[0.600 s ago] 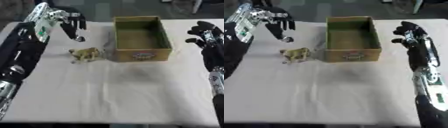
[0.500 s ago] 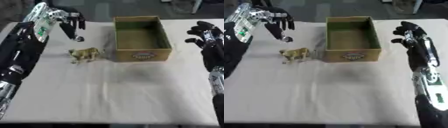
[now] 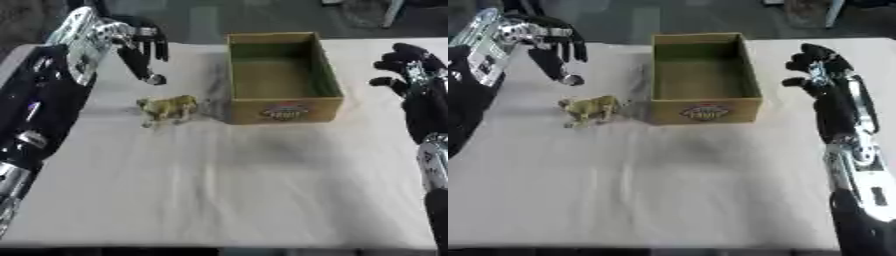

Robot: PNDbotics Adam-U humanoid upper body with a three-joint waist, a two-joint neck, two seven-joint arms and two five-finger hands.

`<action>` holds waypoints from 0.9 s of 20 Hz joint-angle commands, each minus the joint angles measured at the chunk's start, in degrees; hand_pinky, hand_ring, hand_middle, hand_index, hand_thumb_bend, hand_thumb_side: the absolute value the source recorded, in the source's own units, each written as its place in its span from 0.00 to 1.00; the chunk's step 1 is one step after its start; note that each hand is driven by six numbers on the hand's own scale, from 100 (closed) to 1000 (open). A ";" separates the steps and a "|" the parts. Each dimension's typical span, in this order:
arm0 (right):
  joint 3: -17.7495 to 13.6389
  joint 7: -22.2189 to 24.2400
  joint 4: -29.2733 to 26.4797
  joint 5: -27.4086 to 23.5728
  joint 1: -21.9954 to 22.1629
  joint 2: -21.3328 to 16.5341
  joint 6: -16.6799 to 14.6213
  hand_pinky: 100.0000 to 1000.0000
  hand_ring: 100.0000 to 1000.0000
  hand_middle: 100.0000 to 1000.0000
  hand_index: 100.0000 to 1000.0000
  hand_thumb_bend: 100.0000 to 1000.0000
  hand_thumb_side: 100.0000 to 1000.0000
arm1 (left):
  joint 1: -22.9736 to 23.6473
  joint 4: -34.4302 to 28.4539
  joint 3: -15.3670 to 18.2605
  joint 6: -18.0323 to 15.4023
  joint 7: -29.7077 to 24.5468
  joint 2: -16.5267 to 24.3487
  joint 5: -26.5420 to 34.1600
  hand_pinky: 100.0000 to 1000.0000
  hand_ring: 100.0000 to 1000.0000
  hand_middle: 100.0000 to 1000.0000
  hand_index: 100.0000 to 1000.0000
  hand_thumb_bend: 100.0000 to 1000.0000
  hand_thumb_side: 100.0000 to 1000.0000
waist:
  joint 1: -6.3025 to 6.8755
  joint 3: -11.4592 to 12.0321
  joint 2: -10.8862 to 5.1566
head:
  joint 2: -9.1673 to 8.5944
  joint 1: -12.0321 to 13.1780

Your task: Pick up objects on the table and place them in the box.

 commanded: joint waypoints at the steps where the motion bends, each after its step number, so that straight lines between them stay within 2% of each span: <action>1: -0.33 0.03 -0.56 -0.29 -0.74 -0.98 -0.05 0.53 0.69 0.60 0.73 0.00 0.44 | -0.79 0.20 0.00 0.01 0.02 0.55 -0.98 0.51 0.58 0.60 0.67 0.37 0.12 | -0.01 0.02 -0.80 | 0.34 0.13; 18: -0.24 0.14 -0.62 -0.47 -1.13 -0.64 -0.04 0.53 0.69 0.60 0.73 0.00 0.44 | 0.54 7.13 0.84 0.33 4.50 -4.34 -7.61 0.49 0.56 0.58 0.66 0.39 0.12 | -0.42 -0.99 -0.21 | 0.34 0.49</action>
